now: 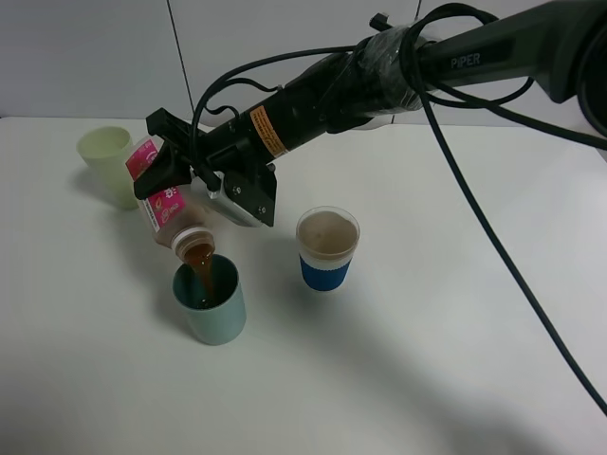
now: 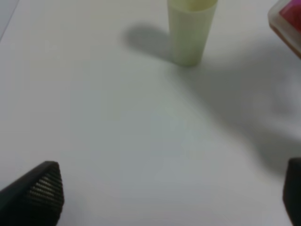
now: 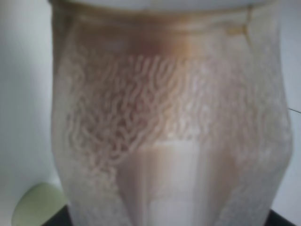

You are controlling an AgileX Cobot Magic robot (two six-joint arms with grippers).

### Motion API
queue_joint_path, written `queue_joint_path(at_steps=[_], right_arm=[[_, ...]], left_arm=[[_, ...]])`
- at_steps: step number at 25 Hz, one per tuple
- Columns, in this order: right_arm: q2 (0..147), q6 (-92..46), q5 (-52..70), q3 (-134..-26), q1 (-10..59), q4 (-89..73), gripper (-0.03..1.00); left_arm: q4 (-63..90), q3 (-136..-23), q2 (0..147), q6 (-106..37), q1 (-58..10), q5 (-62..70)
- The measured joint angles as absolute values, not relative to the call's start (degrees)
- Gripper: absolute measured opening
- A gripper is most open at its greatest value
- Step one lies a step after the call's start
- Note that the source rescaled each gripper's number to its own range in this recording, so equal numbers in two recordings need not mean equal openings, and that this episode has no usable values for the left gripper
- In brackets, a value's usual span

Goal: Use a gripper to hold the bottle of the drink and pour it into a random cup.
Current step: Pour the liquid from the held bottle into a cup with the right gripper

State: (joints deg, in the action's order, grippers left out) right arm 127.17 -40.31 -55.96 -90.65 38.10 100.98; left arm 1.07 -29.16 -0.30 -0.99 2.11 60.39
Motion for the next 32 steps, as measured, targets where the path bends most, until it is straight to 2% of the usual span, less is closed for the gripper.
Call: queue_joint_path(at_steps=[32], right_arm=[[127.12,-44.89,-56.02,-90.65,38.36,100.62,0.0]], left_arm=[[1.07,-29.16,-0.3,-0.99,2.11,60.39]])
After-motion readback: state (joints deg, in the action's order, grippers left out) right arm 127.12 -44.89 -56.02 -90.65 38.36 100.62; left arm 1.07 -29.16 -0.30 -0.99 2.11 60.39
